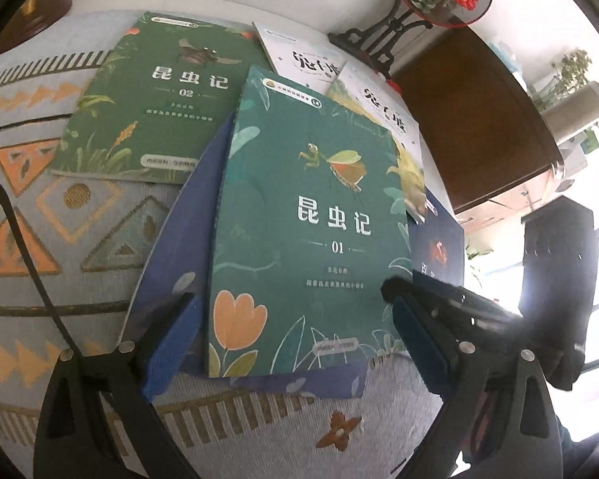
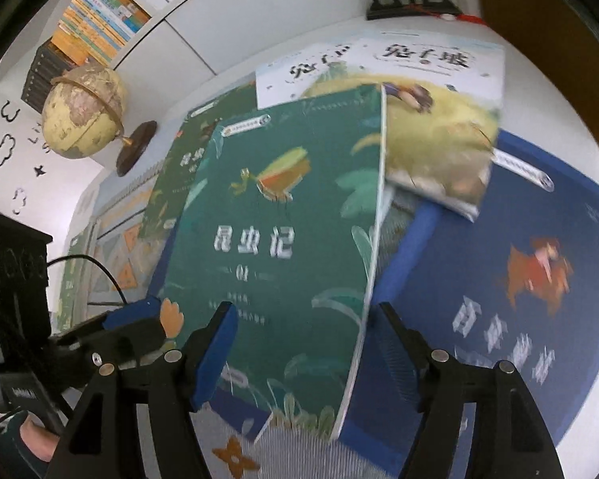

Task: Organize books
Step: 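Close both tools on the bird-cover green book's edge, then lift the bird-cover green book with both tools and tilt it upright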

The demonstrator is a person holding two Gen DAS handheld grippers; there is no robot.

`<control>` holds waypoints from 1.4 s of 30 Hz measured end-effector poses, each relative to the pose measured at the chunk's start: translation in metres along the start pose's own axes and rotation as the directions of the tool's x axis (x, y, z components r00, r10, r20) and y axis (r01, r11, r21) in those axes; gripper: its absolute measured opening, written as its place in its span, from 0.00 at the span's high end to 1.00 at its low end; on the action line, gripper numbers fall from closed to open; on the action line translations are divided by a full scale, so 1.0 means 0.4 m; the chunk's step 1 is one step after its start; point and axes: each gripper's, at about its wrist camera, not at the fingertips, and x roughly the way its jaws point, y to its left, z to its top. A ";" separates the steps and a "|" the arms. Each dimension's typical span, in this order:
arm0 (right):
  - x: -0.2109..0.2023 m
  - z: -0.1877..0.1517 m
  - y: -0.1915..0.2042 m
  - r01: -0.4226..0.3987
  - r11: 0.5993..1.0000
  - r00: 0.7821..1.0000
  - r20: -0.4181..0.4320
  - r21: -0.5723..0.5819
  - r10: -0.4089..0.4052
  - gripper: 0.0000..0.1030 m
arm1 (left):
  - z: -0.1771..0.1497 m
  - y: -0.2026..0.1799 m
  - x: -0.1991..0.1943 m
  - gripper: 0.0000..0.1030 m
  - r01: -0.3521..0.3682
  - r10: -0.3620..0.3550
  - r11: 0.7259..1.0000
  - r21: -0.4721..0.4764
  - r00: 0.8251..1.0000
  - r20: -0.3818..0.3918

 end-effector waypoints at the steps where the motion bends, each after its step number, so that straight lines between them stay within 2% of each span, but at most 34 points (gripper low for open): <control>1: -0.001 -0.010 0.005 0.004 1.000 1.000 0.001 -0.001 -0.004 0.32 | 0.000 -0.002 0.003 0.07 0.000 0.000 1.000 0.003 1.000 0.000; 5: 0.001 -0.028 0.028 0.040 0.999 0.999 0.030 -0.010 -0.040 0.32 | 0.001 -0.012 0.005 0.05 0.000 0.000 1.000 -0.002 1.000 0.001; 6: -0.003 -0.027 0.026 0.038 0.999 0.999 0.025 0.004 -0.038 0.32 | 0.001 -0.008 -0.006 0.05 0.023 -0.023 1.000 -0.020 1.000 0.001; 8: -0.022 -0.024 0.010 -0.002 0.999 0.999 0.040 0.054 0.000 0.32 | 0.002 -0.006 -0.043 0.05 0.123 -0.122 0.991 -0.060 0.992 0.016; 9: -0.032 -0.022 -0.001 -0.032 0.996 0.998 0.054 0.079 0.027 0.32 | 0.003 -0.007 -0.072 0.05 0.219 -0.217 0.972 -0.081 0.975 0.040; 10: -0.043 -0.022 -0.023 -0.080 0.990 0.995 0.067 0.120 0.072 0.32 | 0.004 -0.009 -0.087 0.05 0.278 -0.274 0.956 -0.093 0.960 0.051; 12: -0.041 -0.024 -0.062 -0.151 0.968 0.988 0.072 0.201 0.140 0.32 | 0.006 -0.016 -0.102 0.05 0.381 -0.376 0.917 -0.118 0.924 0.068; 13: -0.037 -0.025 -0.078 -0.178 0.956 0.983 0.074 0.234 0.165 0.32 | 0.006 -0.021 -0.099 0.05 0.394 -0.387 0.911 -0.118 0.919 0.078; 14: -0.031 -0.024 -0.089 -0.199 0.945 0.980 0.077 0.260 0.185 0.32 | 0.006 -0.024 -0.093 0.05 0.386 -0.378 0.915 -0.113 0.922 0.088; 16: -0.034 -0.024 -0.104 -0.225 0.929 0.974 0.090 0.294 0.207 0.32 | 0.008 -0.033 -0.058 0.05 0.304 -0.295 0.948 -0.099 0.951 0.093; 18: -0.049 -0.023 -0.108 -0.230 0.925 0.972 0.112 0.302 0.205 0.32 | 0.015 -0.021 -0.032 0.05 0.277 -0.266 0.952 -0.128 0.959 0.094; 19: -0.059 -0.021 -0.109 -0.228 0.926 0.972 0.119 0.301 0.201 0.32 | 0.019 -0.011 -0.026 0.05 0.294 -0.282 0.943 -0.154 0.955 0.095; 22: -0.071 -0.016 -0.122 -0.232 0.921 0.972 0.120 0.312 0.204 0.32 | 0.028 0.020 -0.028 0.05 0.417 -0.401 0.875 -0.245 0.909 0.115; 24: -0.061 -0.019 -0.134 -0.231 0.915 0.973 0.099 0.331 0.210 0.32 | 0.025 0.031 -0.033 0.05 0.504 -0.487 0.811 -0.297 0.863 0.134; 25: -0.048 -0.022 -0.136 -0.222 0.913 0.975 0.083 0.341 0.206 0.31 | 0.023 0.035 -0.034 0.05 0.558 -0.539 0.765 -0.323 0.828 0.154; 26: -0.045 -0.025 -0.137 -0.232 0.912 0.973 0.091 0.339 0.213 0.31 | 0.022 0.036 -0.031 0.05 0.579 -0.561 0.738 -0.345 0.812 0.162; 27: -0.046 -0.026 -0.137 -0.241 0.909 0.970 0.097 0.341 0.221 0.30 | 0.021 0.033 -0.028 0.05 0.575 -0.558 0.740 -0.350 0.815 0.159; 28: -0.043 -0.027 -0.138 -0.256 0.900 0.967 0.098 0.353 0.237 0.30 | 0.022 0.029 -0.021 0.05 0.549 -0.532 0.765 -0.338 0.833 0.149; 31: -0.043 -0.026 -0.140 -0.281 0.884 0.960 0.099 0.373 0.263 0.30 | 0.020 0.014 0.022 0.05 0.418 -0.413 0.859 -0.296 0.907 0.084; 33: -0.046 -0.024 -0.135 -0.327 0.868 0.944 0.099 0.374 0.313 0.30 | 0.008 -0.001 0.040 0.05 0.379 -0.383 0.880 -0.285 0.923 0.044; 34: -0.047 -0.024 -0.130 -0.345 0.860 0.938 0.101 0.376 0.333 0.30 | 0.007 -0.015 0.048 0.05 0.383 -0.388 0.880 -0.279 0.921 0.039; 35: -0.050 -0.024 -0.125 -0.353 0.858 0.935 0.101 0.373 0.341 0.30 | 0.008 -0.027 0.051 0.05 0.397 -0.402 0.874 -0.279 0.915 0.044; 37: -0.056 -0.023 -0.112 -0.329 0.877 0.944 0.089 0.350 0.319 0.30 | 0.010 -0.036 0.056 0.12 0.445 -0.449 0.841 -0.309 0.891 0.062; 40: -0.055 -0.024 -0.106 -0.313 0.885 0.948 0.059 0.343 0.312 0.31 | 0.020 -0.024 0.064 0.21 0.543 -0.554 0.742 -0.394 0.827 0.096; 42: -0.051 -0.029 -0.108 -0.312 0.881 0.946 0.033 0.355 0.322 0.31 | 0.027 -0.022 0.059 0.21 0.596 -0.614 0.676 -0.434 0.781 0.116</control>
